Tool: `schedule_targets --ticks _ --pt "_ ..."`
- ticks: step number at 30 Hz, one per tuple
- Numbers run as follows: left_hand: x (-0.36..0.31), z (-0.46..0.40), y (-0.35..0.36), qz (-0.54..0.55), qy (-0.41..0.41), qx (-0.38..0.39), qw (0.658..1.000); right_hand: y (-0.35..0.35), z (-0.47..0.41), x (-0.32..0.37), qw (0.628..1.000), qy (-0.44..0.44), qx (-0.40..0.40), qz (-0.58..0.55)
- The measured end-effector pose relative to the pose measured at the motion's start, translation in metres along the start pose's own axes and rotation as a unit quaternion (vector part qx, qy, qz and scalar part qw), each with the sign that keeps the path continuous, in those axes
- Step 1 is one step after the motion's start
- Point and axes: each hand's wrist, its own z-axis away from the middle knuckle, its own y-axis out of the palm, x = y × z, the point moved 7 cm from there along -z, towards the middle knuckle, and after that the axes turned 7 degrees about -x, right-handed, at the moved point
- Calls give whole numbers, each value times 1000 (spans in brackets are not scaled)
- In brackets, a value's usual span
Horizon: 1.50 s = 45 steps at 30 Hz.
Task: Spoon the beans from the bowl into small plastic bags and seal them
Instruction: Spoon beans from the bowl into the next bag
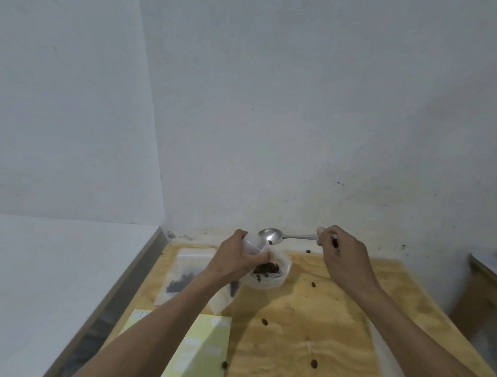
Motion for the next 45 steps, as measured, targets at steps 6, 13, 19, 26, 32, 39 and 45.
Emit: schedule_targets --ticks 6,13,19,26,32,39,45 --pt "5 -2 0 6 0 -5 1000 -8 1 -8 999 14 -41 -9" --pt "8 -3 -3 -4 4 -9 1000 1 0 -10 997 -50 -7 57" --pt "20 -6 -7 -16 -13 -18 1000 54 18 -4 954 -135 57 262" --pt "32 -10 -4 -14 -25 4 1000 90 14 -24 983 31 87 157" --pt "37 -13 -13 -10 -29 -2 1000 79 8 -55 983 172 53 45" --pt "27 -2 -18 -14 -6 -17 1000 18 -2 -28 993 117 9 27" --pt "8 5 -11 -12 -5 -6 1000 -14 -8 1 997 73 5 17"
